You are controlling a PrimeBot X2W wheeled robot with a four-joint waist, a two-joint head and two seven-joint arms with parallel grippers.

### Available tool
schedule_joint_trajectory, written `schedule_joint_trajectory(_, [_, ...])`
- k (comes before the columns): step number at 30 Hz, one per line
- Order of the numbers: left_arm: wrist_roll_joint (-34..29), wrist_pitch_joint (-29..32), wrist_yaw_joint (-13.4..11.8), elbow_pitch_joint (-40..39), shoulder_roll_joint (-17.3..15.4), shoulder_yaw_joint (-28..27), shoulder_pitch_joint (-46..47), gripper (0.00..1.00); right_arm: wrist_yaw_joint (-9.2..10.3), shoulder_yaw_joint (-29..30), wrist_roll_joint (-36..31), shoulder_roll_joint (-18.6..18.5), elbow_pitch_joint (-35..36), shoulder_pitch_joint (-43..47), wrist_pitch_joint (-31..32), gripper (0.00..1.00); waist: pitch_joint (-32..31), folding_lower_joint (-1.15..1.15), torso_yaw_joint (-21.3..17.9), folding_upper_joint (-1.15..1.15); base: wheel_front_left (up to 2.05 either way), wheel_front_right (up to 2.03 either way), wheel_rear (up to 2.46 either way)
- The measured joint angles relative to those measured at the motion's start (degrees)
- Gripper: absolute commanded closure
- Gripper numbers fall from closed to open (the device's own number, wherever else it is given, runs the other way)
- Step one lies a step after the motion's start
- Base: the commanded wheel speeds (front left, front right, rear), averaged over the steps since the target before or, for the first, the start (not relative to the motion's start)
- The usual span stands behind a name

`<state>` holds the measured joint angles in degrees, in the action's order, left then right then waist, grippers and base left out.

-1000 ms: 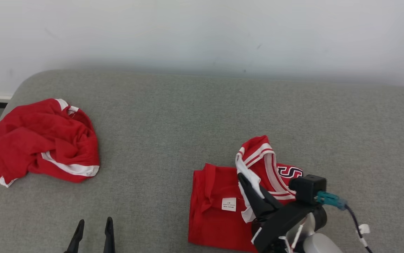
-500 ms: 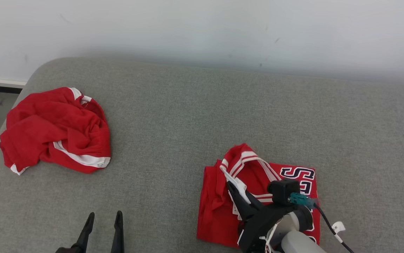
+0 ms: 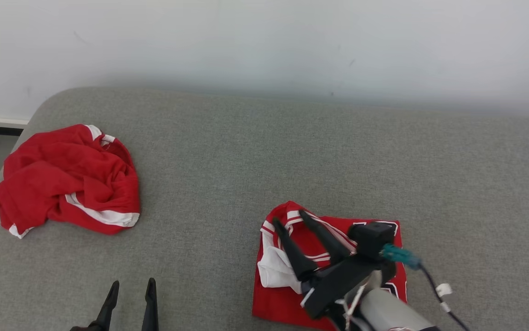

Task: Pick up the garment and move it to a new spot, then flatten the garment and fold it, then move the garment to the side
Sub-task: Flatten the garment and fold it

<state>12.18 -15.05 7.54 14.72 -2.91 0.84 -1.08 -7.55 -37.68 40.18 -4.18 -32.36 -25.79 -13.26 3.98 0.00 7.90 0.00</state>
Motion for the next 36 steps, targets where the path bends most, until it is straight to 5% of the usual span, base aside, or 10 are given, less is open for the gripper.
schedule_joint_trajectory(7, [0.10,0.00,0.00,-0.40,0.01,-1.07,-1.05,0.00,0.00,8.82,-1.62,-6.72,9.76,3.70,-1.49,0.00,-0.63,0.00,-1.34,0.00,0.00,0.00,0.00])
schedule_joint_trajectory(16, [-0.08,0.00,0.00,-1.10,0.01,-2.31,-1.23,0.00,0.00,22.03,-7.22,-9.43,15.80,13.65,-1.72,0.00,-0.49,0.00,-2.53,0.00,0.00,0.00,0.00])
schedule_joint_trajectory(25, [-0.09,0.00,0.00,-1.51,0.00,-3.03,-1.21,0.00,0.00,20.97,-8.13,-8.51,20.07,21.40,-0.44,0.00,0.17,0.00,-3.03,0.00,0.00,0.00,0.00])
schedule_joint_trajectory(36, [-0.10,0.00,0.00,-1.07,0.01,-2.30,-0.94,0.00,0.00,16.02,-11.41,-6.17,17.60,18.61,2.43,0.00,0.25,0.00,-2.09,0.00,0.00,0.00,0.00])
